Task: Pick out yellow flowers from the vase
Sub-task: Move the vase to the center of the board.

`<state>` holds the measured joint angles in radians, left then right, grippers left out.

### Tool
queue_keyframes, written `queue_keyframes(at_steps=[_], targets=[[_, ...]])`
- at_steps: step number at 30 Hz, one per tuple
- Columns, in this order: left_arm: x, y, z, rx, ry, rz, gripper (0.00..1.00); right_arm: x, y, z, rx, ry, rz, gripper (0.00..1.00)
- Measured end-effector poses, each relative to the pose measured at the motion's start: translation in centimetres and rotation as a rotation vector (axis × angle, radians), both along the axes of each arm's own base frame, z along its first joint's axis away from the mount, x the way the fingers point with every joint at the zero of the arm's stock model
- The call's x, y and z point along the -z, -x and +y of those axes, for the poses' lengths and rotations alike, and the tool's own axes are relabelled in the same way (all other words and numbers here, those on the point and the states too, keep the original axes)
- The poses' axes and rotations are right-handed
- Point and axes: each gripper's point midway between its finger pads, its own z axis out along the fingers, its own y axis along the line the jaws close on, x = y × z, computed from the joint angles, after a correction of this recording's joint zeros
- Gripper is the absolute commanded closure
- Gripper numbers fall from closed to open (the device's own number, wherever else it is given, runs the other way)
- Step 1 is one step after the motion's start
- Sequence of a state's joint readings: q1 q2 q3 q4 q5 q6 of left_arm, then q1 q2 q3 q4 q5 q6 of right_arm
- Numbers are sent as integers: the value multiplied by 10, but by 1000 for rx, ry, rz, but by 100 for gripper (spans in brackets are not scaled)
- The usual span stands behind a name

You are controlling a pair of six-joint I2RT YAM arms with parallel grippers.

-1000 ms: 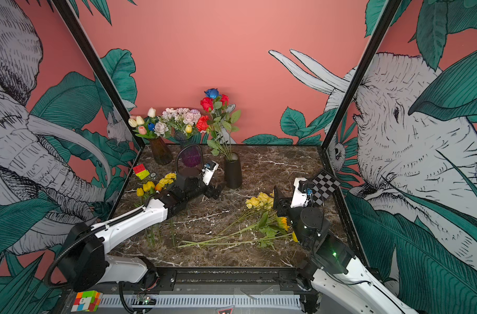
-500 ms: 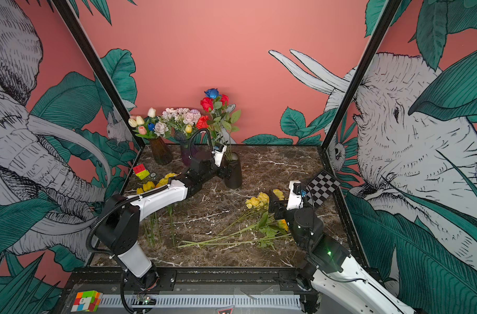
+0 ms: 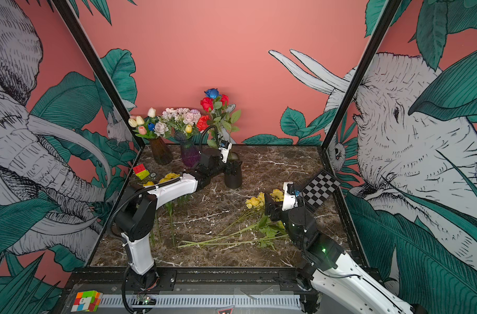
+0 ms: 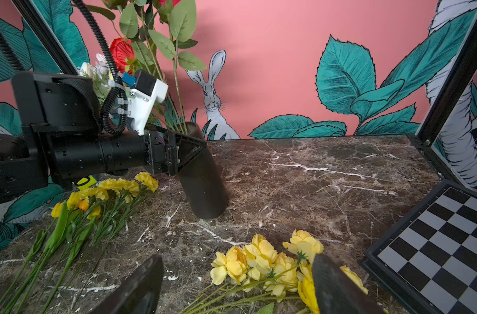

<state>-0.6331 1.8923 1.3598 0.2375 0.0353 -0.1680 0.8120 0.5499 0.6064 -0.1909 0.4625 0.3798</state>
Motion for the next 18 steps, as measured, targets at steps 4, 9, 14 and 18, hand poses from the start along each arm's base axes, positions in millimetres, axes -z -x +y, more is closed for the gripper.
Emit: queue_keyframes(at_steps=[4,9,14,18], targets=[[2,-4,-1,-12,0,6,17,-3,1,-1,0,-9,-8,16],[0,-10,2,-37,-14,-13,28,-3,1,-2,1,-10,-9,16],[0,-10,3,-42,-42,-31,31,1,2,-3,5,-6,-7,16],[1,-13,7,-52,-74,-52,32,2,2,-4,10,-2,-6,16]])
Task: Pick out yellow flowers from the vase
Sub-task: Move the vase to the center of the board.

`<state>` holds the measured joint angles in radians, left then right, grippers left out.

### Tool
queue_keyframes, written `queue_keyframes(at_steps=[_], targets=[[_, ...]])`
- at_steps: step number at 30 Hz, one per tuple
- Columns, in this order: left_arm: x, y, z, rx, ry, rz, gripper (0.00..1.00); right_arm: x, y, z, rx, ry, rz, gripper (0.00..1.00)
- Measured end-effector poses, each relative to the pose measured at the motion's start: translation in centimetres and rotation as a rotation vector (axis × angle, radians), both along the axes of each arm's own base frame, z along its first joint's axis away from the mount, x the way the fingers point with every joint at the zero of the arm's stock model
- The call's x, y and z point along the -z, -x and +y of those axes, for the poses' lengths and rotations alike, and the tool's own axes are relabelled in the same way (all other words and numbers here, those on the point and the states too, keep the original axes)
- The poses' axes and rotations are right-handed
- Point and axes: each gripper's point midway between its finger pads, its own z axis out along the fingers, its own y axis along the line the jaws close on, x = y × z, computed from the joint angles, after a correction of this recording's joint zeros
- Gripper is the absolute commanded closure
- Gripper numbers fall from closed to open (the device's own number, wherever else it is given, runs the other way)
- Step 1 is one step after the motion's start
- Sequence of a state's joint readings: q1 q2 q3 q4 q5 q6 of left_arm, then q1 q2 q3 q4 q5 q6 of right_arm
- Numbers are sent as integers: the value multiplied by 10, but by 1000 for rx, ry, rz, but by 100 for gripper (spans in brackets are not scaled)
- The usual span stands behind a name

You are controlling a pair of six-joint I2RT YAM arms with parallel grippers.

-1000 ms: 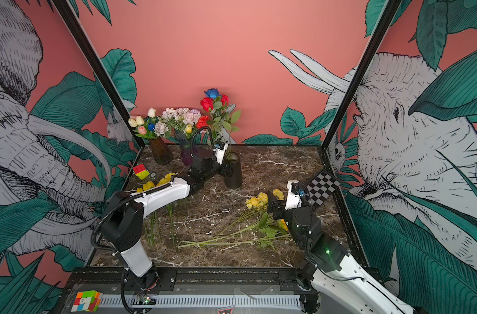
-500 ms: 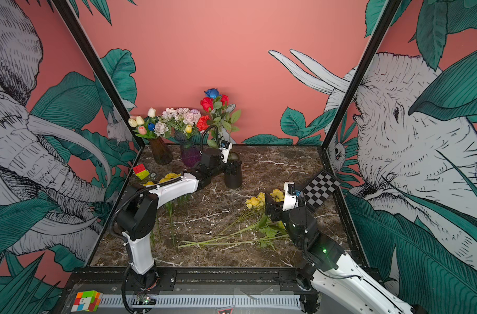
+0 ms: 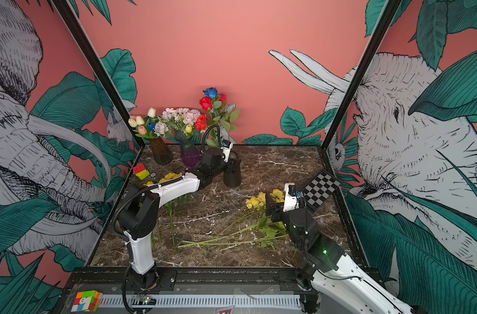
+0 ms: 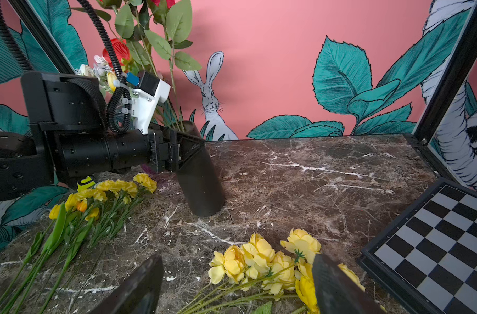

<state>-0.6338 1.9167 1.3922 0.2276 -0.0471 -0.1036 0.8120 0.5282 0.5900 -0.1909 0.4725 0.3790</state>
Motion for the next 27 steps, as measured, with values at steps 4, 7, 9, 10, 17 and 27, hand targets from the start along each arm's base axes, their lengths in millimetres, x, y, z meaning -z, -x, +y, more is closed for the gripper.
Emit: queue_keyframes(at_steps=[4,7,9,10,17,27], targets=[[-1,-8,11,-13,-17,-14,33,0,0,0,3,0,-1,16],[-2,-19,26,-35,-34,-26,33,0,0,0,3,1,-1,16],[-2,-29,37,-52,-46,-37,33,0,0,-1,3,1,-1,16],[-3,-36,43,-61,-51,-43,33,0,0,-1,4,2,-1,16],[-6,-87,77,-107,-51,-88,34,0,0,-1,6,6,-2,16],[-7,-119,106,-128,-20,-125,34,1,-1,-2,14,21,-3,15]])
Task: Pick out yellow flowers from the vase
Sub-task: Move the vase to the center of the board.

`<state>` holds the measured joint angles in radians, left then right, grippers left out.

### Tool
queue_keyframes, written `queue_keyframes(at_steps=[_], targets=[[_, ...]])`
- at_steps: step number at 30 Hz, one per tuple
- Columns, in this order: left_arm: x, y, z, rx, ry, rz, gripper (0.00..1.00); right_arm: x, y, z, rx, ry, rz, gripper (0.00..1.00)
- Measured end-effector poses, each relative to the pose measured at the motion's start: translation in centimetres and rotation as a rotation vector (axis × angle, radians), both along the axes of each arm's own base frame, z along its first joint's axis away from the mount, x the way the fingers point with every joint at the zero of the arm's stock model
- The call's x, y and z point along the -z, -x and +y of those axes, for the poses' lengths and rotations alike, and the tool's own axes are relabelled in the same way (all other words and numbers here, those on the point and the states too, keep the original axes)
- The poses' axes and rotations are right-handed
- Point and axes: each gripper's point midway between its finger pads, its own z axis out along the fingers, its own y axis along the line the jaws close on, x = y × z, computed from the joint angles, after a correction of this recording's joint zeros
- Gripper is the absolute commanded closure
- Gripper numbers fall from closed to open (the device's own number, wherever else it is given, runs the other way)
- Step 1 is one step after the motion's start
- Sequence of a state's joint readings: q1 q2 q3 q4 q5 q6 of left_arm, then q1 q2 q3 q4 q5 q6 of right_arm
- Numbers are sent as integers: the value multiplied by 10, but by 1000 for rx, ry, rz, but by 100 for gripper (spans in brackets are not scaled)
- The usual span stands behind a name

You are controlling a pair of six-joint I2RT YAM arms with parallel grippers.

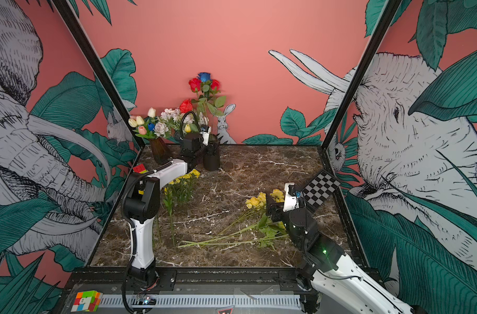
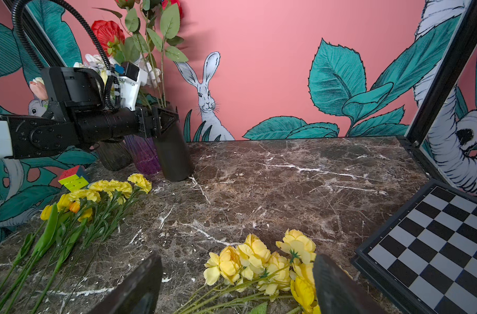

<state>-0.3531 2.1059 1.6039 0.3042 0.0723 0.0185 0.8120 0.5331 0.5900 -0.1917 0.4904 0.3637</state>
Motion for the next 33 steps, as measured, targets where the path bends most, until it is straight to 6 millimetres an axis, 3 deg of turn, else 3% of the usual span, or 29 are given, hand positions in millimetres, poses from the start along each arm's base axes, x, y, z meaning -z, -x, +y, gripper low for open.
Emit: queue_keyframes(at_steps=[7,13,22,33], targets=[[2,7,8,0,37,-37,28,7,-4,3,1,29,20,15],[2,13,19,-21,72,-43,14,8,-6,6,0,38,26,14],[12,15,28,-43,58,-21,1,6,-7,8,-3,31,20,14],[12,38,36,-44,54,-9,1,5,-7,8,-4,33,16,14]])
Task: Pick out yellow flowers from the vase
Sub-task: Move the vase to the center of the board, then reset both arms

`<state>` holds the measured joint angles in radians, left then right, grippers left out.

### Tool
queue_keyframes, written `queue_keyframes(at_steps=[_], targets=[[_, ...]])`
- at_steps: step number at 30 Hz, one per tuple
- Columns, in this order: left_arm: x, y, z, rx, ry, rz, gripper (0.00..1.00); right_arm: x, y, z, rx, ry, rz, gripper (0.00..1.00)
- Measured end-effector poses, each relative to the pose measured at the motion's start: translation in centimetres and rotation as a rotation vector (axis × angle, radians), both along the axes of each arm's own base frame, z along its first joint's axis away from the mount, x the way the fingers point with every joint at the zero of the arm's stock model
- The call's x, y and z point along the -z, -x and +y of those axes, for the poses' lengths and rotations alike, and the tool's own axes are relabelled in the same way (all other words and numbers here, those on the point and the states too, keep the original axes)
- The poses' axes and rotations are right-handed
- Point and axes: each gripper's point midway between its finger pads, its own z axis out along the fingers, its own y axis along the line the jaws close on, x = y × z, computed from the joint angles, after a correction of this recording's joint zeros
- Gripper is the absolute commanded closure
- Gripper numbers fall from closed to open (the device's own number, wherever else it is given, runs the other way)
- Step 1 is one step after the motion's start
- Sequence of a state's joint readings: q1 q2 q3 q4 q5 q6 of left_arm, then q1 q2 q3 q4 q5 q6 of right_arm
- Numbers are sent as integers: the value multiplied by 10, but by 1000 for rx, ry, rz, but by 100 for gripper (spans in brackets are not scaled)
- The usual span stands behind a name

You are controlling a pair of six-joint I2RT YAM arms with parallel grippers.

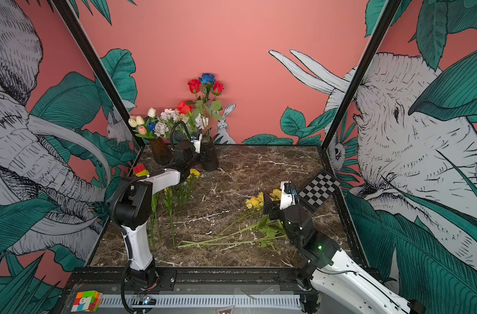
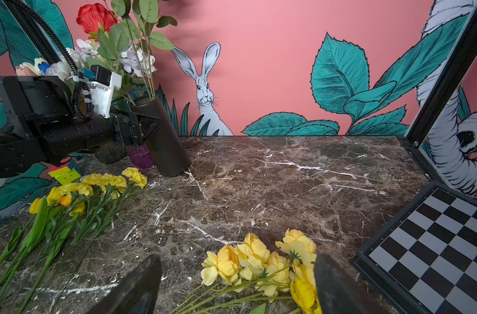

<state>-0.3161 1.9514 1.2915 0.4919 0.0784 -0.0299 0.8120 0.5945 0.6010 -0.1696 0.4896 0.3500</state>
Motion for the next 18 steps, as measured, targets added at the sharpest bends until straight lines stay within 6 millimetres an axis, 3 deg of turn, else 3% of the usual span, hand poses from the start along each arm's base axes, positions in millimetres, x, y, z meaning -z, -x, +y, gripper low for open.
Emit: queue_keyframes(at_steps=[4,10,13,18], targets=[[-12,19,6,6,8,-14,1,-1,0,0,-2,10,-5,14],[-32,70,20,14,27,-34,1,-5,1,-6,10,43,-30,13],[-40,101,39,-37,33,-34,1,-9,1,-12,26,78,-55,14],[-47,145,92,-243,-5,-38,1,-16,1,-22,62,155,-93,13]])
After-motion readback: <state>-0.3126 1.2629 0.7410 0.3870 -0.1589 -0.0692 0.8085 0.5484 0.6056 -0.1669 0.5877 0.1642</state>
